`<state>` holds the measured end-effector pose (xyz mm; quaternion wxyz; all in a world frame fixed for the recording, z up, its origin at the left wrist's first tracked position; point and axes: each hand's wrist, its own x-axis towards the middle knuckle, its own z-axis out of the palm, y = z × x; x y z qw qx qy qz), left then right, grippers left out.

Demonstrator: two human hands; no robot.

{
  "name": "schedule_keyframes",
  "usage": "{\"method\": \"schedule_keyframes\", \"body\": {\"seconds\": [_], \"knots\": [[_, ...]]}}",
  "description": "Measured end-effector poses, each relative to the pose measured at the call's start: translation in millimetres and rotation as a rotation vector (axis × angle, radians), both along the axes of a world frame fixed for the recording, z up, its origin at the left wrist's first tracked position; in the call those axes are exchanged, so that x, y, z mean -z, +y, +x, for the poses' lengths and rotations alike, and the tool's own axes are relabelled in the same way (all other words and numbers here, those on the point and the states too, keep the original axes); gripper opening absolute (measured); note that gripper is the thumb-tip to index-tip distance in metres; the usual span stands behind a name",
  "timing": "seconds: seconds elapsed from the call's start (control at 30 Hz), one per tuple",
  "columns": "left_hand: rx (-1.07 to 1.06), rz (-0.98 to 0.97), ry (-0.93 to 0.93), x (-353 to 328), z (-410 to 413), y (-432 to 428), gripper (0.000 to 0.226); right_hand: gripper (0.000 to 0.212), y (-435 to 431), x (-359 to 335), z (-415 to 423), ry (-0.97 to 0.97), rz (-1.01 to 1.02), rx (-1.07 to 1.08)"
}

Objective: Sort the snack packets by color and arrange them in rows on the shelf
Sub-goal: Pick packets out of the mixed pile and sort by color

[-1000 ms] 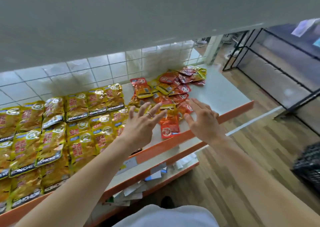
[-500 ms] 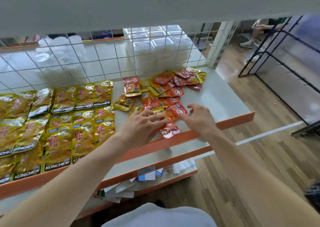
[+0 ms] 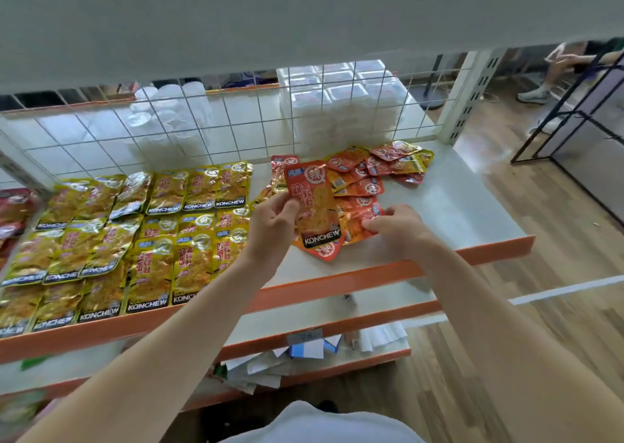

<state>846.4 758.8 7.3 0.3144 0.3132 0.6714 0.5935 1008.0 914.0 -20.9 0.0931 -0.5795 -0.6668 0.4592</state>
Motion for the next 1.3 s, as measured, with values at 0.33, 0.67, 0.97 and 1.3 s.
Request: {"method": "schedule_keyframes", "body": {"seconds": [0.33,0.67,0.97,1.3], "knots": [[-0.044,-0.085,-0.296,-6.6,2.4,-3.5,0.025,0.013,-12.9,-17.2,22.0,0.992,-0.214,0.287],[-0.007,-0.089,-0.43,-0.5,20.2,9.3,0.021,0.027,-19.2,-38.5,31.3,1.474,-0.339,0.362],[-0.008,-0.086,-0.418,-1.3,15.1,13.5,0.021,0.022,-16.6,-26.8,15.5,1.121,-0.263,0.181],[-0.052,0.017,-0.533,22.6,10.2,-21.8,0.019,0.034,-55.0,-21.6,5.9,0.792,-0.09,-0.026]]}}
